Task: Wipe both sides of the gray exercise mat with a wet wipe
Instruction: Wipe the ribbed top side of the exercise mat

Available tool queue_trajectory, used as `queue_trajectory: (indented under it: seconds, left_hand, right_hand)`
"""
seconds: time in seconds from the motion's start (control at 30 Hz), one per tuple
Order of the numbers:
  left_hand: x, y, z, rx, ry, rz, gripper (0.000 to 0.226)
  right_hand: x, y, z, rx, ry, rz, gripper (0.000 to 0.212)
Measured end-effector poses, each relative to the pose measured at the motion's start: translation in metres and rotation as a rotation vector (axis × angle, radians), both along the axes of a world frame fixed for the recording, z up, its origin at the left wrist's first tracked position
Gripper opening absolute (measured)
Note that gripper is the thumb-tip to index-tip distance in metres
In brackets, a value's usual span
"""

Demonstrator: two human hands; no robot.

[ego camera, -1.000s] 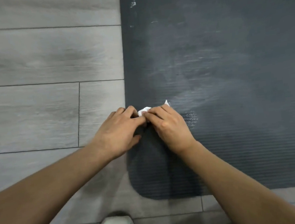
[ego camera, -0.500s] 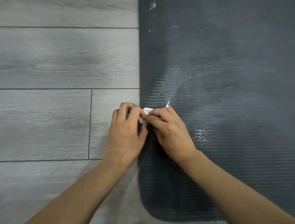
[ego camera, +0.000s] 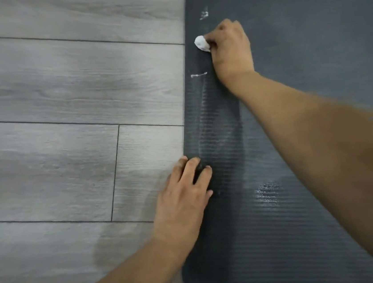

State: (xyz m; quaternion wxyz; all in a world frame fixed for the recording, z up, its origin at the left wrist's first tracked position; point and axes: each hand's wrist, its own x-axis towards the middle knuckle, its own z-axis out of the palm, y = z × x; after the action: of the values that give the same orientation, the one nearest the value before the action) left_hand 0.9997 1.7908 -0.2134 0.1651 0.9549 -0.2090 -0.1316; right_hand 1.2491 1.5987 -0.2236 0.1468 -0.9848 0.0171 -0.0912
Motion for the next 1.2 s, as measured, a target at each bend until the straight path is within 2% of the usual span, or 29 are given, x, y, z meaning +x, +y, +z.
queue_trajectory:
  seconds: [0.1,0.2,0.33,0.43,0.5,0.57,0.67,0.73,0.8,0.93,1.03,1.13,1.2]
  left_hand:
    - [-0.004,-0.005,-0.002,0.006,-0.018,0.036,0.048]
    - [-0.007,-0.006,-0.006,0.009,-0.052,0.053,0.048]
    - [-0.008,-0.003,-0.009,0.011,-0.071,0.032,0.046]
    - [-0.009,-0.004,-0.004,0.009,-0.033,0.064,0.046]
    - [-0.009,-0.005,-0.002,0.002,-0.015,0.047,0.046]
    - [-0.007,-0.004,-0.003,0.005,-0.026,0.018,0.046]
    - [-0.010,-0.002,-0.005,0.044,-0.051,-0.025,0.050]
    - [-0.015,-0.001,-0.005,0.056,-0.066,-0.065,0.052]
    - [-0.023,0.000,-0.002,0.046,-0.072,-0.098,0.052]
    - [-0.037,0.005,0.002,0.053,-0.061,-0.117,0.055]
    - [-0.040,0.020,0.006,0.030,-0.022,-0.149,0.058]
    - [-0.043,0.033,0.010,0.028,0.082,-0.138,0.061]
    - [-0.039,0.035,0.012,0.031,0.138,-0.143,0.061]
  right_hand:
    - [-0.056,0.023,-0.007,0.145,-0.099,-0.054,0.017]
    - [-0.123,0.036,-0.009,0.222,-0.107,0.043,0.021]
    - [-0.182,0.035,-0.009,0.197,-0.064,0.125,0.022]
    - [-0.206,0.004,-0.004,0.141,-0.054,0.136,0.022]
    - [-0.220,-0.044,0.000,0.088,-0.076,0.003,0.021]
    - [-0.237,-0.107,0.004,0.037,-0.098,-0.300,0.024]
    - [-0.262,-0.182,0.015,0.078,-0.010,-0.745,0.031]
    - [-0.269,-0.191,0.018,0.126,0.051,-0.809,0.031]
    - [-0.268,-0.164,0.022,0.164,0.046,-0.700,0.028]
    - [-0.278,-0.048,0.008,0.242,-0.028,-0.293,0.024]
    - [-0.303,0.036,0.010,0.252,0.040,-0.048,0.025]
    - [-0.322,0.018,0.016,0.162,0.058,-0.012,0.028]
    - [-0.333,-0.038,0.021,0.059,0.064,-0.164,0.022]
